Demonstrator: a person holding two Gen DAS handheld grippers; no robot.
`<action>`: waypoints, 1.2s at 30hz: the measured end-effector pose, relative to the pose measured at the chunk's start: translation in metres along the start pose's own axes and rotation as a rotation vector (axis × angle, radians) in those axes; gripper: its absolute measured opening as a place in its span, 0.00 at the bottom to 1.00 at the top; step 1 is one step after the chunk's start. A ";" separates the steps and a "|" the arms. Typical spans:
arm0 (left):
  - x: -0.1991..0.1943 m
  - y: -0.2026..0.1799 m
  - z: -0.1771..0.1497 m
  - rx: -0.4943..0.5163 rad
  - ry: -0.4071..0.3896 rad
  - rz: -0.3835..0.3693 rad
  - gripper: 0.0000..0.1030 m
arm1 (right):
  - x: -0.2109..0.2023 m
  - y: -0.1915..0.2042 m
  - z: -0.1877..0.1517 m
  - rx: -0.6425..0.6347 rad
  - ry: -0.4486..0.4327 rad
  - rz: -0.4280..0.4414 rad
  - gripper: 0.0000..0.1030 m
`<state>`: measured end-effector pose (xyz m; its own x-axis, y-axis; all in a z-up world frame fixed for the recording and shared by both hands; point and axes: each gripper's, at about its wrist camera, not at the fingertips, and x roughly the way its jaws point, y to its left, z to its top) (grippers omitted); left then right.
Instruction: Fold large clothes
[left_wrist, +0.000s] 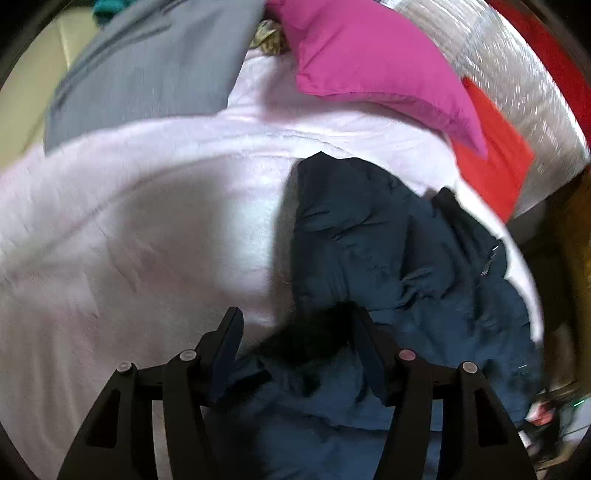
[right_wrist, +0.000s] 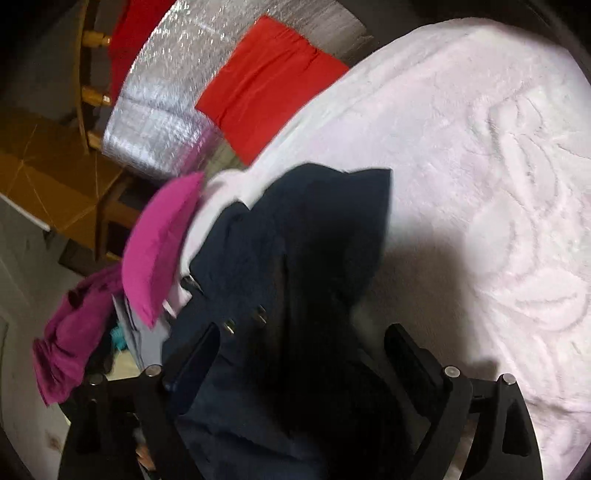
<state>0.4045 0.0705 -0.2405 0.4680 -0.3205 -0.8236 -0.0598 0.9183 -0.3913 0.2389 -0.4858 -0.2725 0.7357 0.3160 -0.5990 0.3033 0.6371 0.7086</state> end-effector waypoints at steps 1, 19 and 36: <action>0.001 0.002 -0.001 -0.008 0.006 -0.025 0.59 | -0.003 -0.007 -0.004 0.000 0.001 0.014 0.87; -0.002 -0.023 -0.010 0.161 -0.017 0.093 0.15 | -0.010 0.020 -0.031 -0.101 -0.106 -0.194 0.29; -0.051 -0.082 -0.041 0.392 -0.208 0.072 0.43 | 0.001 0.144 -0.061 -0.332 -0.087 -0.058 0.50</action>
<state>0.3497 0.0026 -0.1831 0.6446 -0.2355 -0.7274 0.2213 0.9681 -0.1174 0.2462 -0.3512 -0.1938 0.7765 0.2205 -0.5902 0.1427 0.8509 0.5056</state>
